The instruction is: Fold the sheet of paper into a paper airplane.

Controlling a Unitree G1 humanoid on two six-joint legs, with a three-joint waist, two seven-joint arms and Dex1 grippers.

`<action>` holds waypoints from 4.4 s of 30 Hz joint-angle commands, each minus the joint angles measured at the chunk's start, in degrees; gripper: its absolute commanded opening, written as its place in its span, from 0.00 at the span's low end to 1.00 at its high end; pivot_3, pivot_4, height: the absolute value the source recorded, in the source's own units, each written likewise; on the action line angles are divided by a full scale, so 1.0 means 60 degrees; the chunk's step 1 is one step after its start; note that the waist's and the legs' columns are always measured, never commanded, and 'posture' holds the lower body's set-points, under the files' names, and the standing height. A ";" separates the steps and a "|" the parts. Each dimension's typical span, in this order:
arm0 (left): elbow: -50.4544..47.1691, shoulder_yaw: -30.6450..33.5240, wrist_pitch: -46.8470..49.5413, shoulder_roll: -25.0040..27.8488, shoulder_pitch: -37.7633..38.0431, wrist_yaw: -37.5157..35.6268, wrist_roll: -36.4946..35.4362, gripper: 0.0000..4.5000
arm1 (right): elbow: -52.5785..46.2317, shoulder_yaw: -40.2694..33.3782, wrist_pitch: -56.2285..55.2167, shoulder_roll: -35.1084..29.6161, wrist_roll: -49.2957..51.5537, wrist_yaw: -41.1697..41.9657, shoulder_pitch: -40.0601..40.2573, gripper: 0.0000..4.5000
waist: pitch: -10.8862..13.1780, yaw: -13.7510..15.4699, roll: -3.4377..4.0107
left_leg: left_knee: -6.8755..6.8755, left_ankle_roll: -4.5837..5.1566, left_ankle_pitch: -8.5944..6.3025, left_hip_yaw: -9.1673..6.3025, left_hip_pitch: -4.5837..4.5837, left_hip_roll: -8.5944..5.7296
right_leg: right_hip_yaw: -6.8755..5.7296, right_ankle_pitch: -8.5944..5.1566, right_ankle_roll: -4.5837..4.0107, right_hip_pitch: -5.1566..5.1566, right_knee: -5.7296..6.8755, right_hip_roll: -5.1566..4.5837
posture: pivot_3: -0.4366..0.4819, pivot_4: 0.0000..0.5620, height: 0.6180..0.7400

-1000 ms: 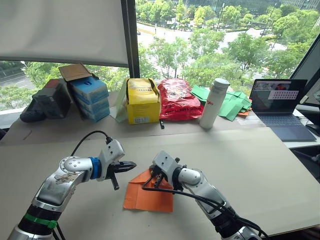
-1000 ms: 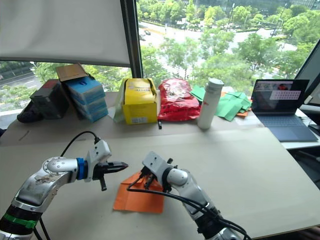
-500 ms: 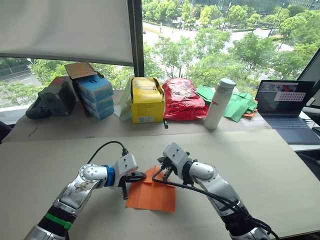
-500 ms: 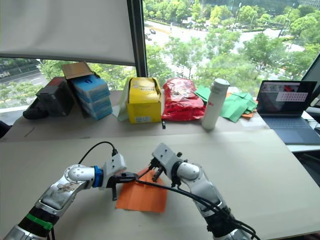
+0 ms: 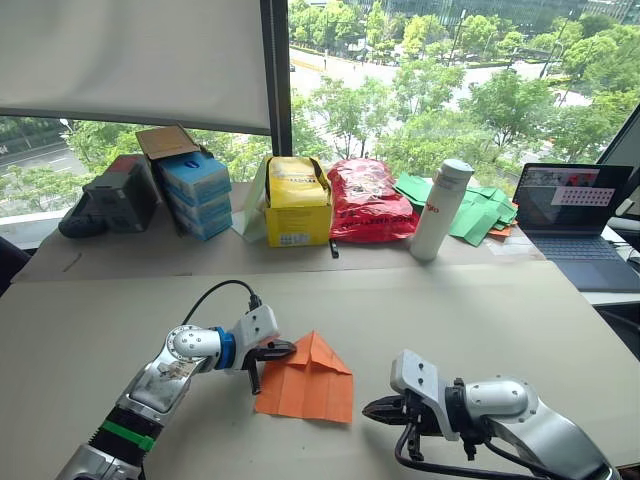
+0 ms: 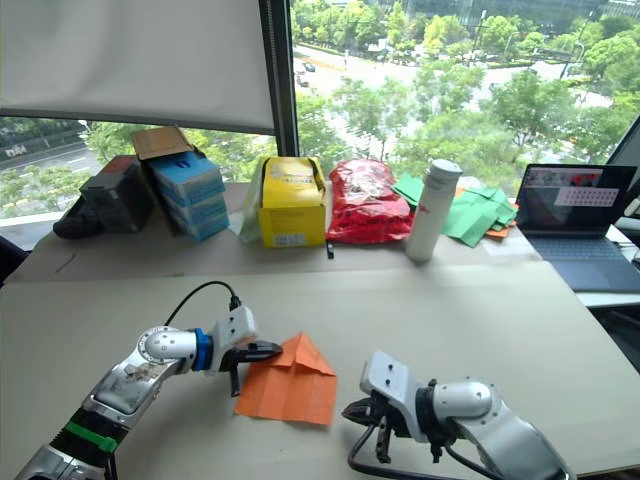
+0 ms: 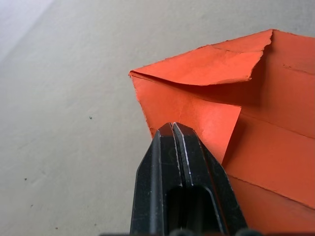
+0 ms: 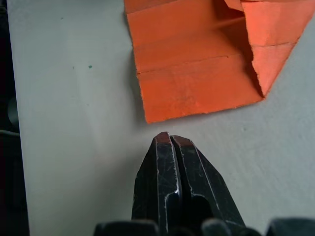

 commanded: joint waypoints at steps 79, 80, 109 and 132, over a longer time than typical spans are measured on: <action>-0.1129 0.1298 0.1421 0.0831 0.0838 -0.0823 -0.0939 0.01 | 0.4806 0.1987 -0.1609 0.4174 -0.1334 -0.2479 -0.2996 0.00 | -0.0009 -0.0244 -0.0013 | -0.0023 -0.0057 0.0032 -0.0005 0.0014 0.0003 | 0.0007 -0.0009 -0.0018 -0.0015 0.0029 0.0006 | 0.48 0.27 1.00; -0.0940 0.1144 0.1200 0.0879 0.0887 -0.0817 -0.0734 0.01 | 0.4815 0.1977 -0.1608 0.4167 -0.1349 -0.2484 -0.3001 0.00 | -0.0009 -0.0244 -0.0013 | -0.0024 -0.0056 0.0031 -0.0005 0.0016 0.0003 | 0.0006 -0.0009 -0.0019 -0.0013 0.0028 0.0007 | 0.48 0.27 1.00; -0.0053 0.0202 -0.0695 0.0727 0.0980 -0.0699 0.0506 0.01 | 0.7720 0.1332 -0.3631 0.4015 -0.1683 -0.2011 -0.4029 0.00 | -0.0031 -0.0180 0.0022 | -0.0030 -0.0027 0.0015 -0.0004 0.0076 -0.0005 | -0.0009 -0.0006 -0.0021 0.0024 0.0028 -0.0091 | 0.48 0.27 1.00; -0.0568 0.0231 -0.0352 0.0926 0.1337 -0.0775 0.0479 0.01 | 0.4694 0.1074 -0.2832 0.3827 -0.1159 -0.1432 -0.3248 0.00 | -0.0023 -0.0226 0.0039 | -0.0052 -0.0020 0.0005 -0.0005 0.0056 -0.0001 | -0.0013 -0.0010 -0.0024 0.0004 0.0003 -0.0104 | 0.48 0.27 1.00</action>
